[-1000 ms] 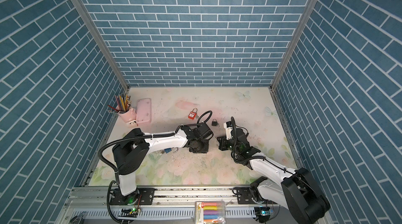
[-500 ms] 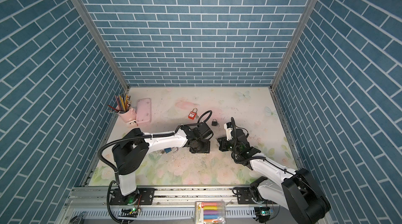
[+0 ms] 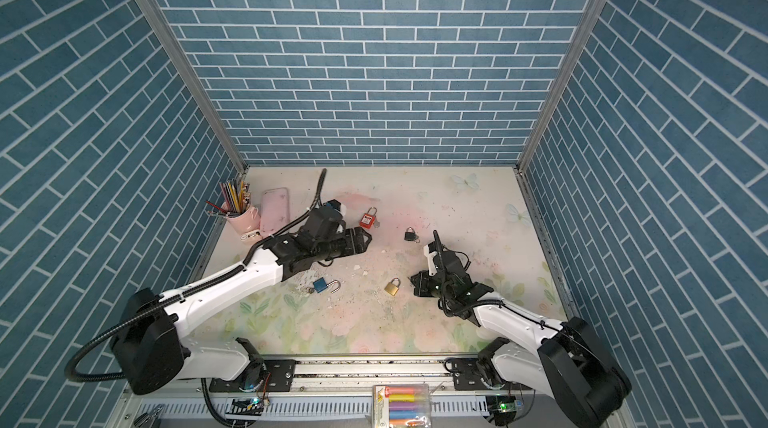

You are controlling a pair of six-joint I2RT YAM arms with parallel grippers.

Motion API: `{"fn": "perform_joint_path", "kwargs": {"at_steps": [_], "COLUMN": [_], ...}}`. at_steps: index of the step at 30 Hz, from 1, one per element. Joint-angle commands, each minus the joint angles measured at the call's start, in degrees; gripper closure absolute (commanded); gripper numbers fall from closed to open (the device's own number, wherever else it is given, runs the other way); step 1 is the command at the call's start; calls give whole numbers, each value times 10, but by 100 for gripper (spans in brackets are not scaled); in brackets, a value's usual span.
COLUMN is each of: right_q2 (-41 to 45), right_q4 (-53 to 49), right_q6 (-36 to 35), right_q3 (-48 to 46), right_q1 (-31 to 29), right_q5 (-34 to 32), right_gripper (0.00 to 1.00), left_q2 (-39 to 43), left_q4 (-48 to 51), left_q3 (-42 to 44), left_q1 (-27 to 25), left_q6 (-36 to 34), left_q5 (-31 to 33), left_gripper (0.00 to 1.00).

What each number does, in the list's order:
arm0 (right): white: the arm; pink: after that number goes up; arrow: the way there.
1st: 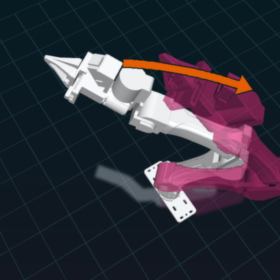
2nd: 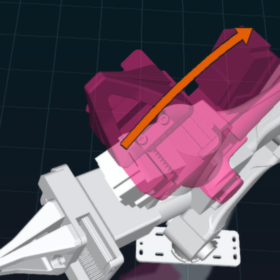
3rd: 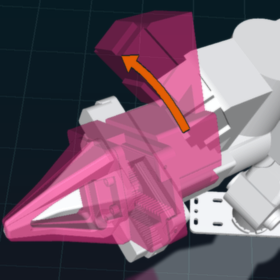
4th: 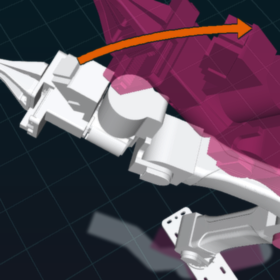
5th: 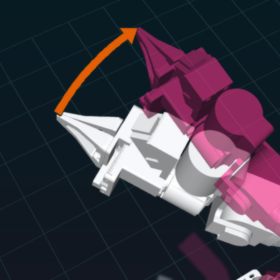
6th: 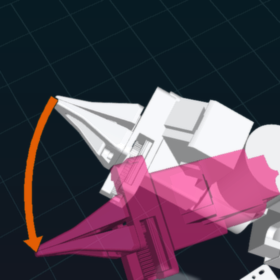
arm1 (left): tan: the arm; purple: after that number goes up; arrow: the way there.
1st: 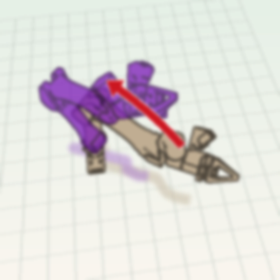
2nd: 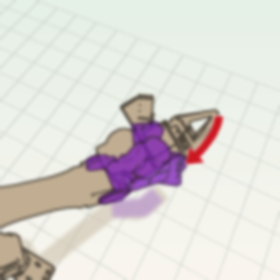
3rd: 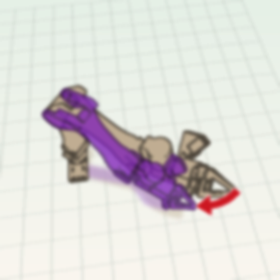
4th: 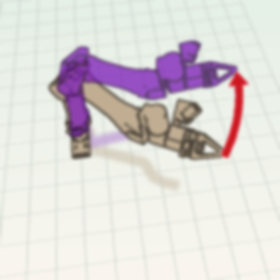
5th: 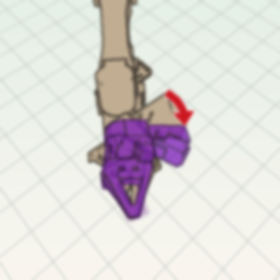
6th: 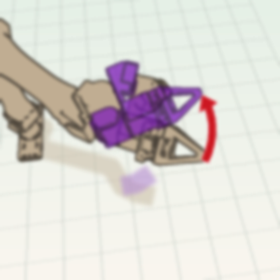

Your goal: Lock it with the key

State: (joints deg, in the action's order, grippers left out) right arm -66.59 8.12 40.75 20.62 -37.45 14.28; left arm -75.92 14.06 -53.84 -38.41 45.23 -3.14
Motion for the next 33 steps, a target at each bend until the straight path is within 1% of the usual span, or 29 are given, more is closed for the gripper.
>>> {"fn": "perform_joint_path", "kwargs": {"at_steps": [1,7,12,27,33], "right_q2": [-35,-100,-127,-141,-126], "right_q4": [2,8,11,4,-8], "right_q6": [27,22,19,11,12], "right_q3": [13,40,53,71,70], "right_q1": [-8,-15,-18,-40,-42], "right_q5": [3,11,19,18,5], "right_gripper": [100,100,100,100,85], "left_q2": [63,163,212,201,202], "left_q4": [-51,-107,-156,-144,-126], "left_q3": [47,117,167,155,144], "left_q1": [30,42,44,45,46], "left_q6": [-30,-61,-57,-70,-81], "left_q5": [34,104,128,127,142], "left_gripper": [13,13,13,13,13]}}
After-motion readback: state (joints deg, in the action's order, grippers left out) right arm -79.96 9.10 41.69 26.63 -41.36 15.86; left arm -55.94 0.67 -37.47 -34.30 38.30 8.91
